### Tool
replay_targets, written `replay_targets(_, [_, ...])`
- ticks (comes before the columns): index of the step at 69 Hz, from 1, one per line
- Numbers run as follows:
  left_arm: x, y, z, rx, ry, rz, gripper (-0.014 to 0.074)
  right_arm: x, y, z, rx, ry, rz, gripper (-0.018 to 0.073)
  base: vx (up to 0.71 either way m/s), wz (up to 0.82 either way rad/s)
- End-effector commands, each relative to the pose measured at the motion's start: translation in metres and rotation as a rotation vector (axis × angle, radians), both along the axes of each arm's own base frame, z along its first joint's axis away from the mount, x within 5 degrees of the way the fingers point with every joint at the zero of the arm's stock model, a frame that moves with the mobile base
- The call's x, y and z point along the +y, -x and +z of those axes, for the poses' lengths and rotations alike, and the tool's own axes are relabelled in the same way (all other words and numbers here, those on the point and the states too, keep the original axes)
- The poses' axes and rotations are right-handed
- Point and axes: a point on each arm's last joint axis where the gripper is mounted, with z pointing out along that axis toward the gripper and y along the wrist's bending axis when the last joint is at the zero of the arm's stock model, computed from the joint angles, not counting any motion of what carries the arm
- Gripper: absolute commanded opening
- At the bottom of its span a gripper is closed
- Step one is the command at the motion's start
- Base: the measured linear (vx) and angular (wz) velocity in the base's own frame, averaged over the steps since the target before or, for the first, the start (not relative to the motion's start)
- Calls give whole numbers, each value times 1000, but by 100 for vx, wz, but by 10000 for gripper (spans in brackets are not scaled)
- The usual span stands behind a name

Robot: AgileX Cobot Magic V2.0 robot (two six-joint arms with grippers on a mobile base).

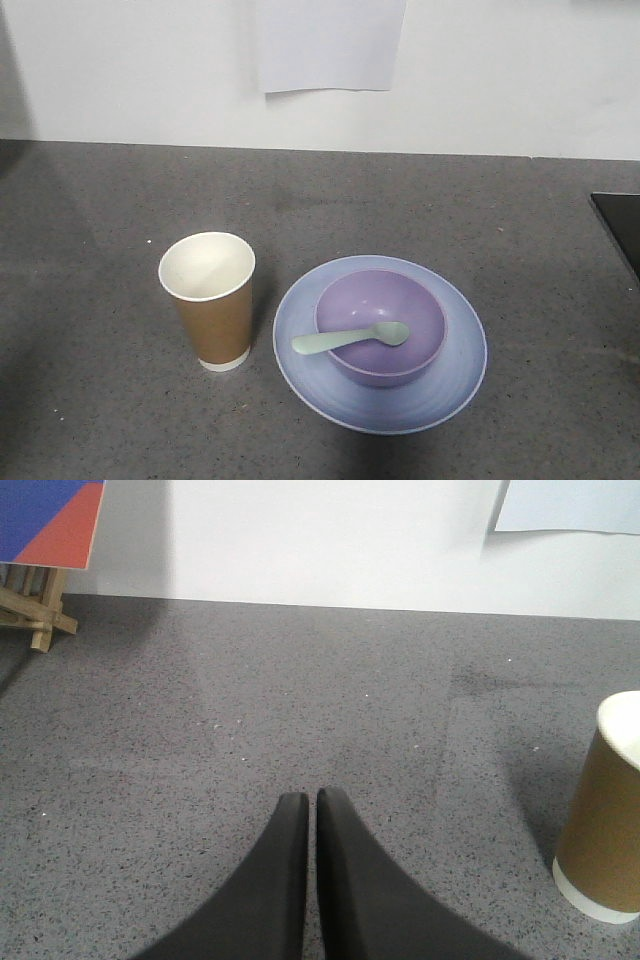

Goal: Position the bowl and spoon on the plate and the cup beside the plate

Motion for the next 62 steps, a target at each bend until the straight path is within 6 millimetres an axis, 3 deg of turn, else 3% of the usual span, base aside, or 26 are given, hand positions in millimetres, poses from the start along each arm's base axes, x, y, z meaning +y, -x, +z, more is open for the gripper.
replay_targets(1, [-1,-2,14,-86,7,-14,-8,-2,-2,14,-89,12,-18,-11,0,0])
replay_targets(51, [-2,-2,12,-76,5,-24,-7,-2,-2,14,-89,8,-17,-11,0,0])
replay_targets(62, [-4,2,6,-149,15,-56,-7,-2,-2,14,-88,8,-17,-11,0,0])
